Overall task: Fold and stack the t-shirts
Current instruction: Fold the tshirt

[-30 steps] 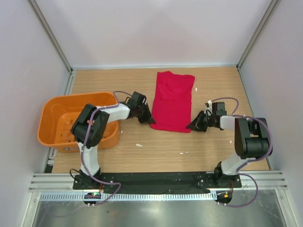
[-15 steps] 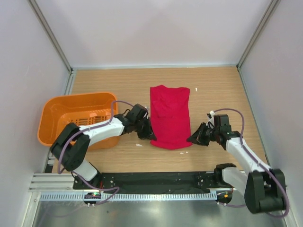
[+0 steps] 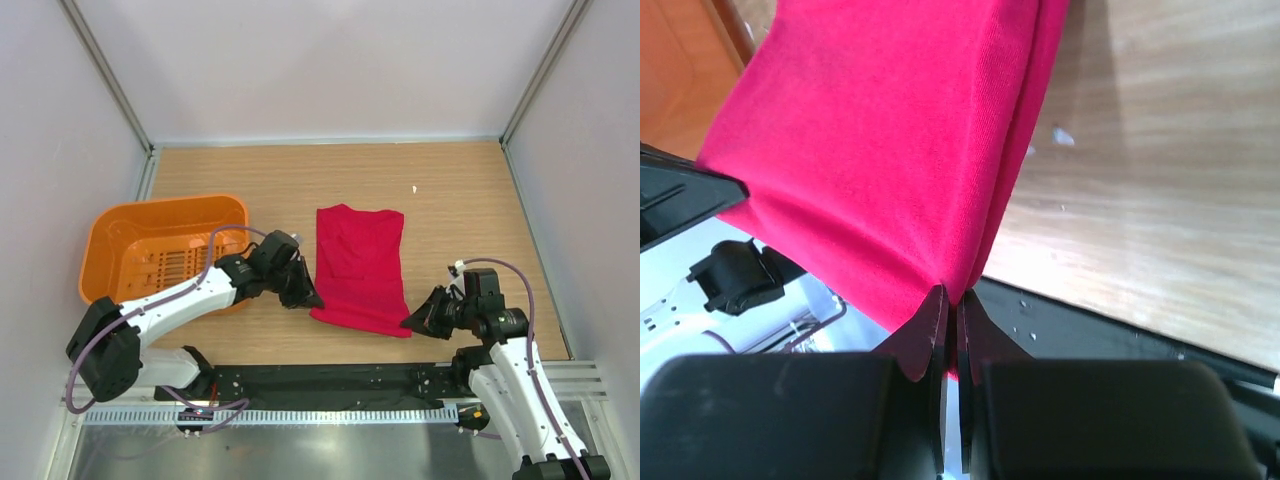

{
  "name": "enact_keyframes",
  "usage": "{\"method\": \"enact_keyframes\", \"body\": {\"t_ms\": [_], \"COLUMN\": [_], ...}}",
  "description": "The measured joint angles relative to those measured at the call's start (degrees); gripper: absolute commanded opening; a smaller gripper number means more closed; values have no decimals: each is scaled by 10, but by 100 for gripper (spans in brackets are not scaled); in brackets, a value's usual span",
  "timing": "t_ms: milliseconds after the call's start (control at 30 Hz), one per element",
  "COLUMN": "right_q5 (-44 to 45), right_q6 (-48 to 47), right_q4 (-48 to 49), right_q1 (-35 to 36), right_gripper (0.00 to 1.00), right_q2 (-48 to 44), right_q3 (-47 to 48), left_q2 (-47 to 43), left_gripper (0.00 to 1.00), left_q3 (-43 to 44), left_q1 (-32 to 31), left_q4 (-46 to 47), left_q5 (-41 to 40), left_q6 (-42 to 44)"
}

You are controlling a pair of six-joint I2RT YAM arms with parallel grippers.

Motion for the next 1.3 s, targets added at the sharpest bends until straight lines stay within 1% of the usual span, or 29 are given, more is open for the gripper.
{"method": "enact_keyframes", "body": {"t_ms": [233,467,633,833,1033,1300], "right_q5": [-9,-9,-10,-11,-6,0], "right_q6": [2,4,8,23,29,26], "right_q4": [-31,-28,-12,21,57,110], "right_q1": [1,1,1,1,1,-1], "right_gripper": [1,1,1,1,1,1], "right_q2": [13,74,116,150,229,362], "right_q3": [7,47,73,91,146,251], "left_q2": [-2,12,25,64,123,196], "left_gripper": [0,0,0,0,0,0], "left_q3": [1,22,50,117,174,249], "left_q1": [-3,2,41,75,104,148], "left_q4": [-21,-42,-59,-73,-80,-89], "left_q5": [4,4,13,26,37,54], "left_q6": [-11,-7,9,36,60,82]}}
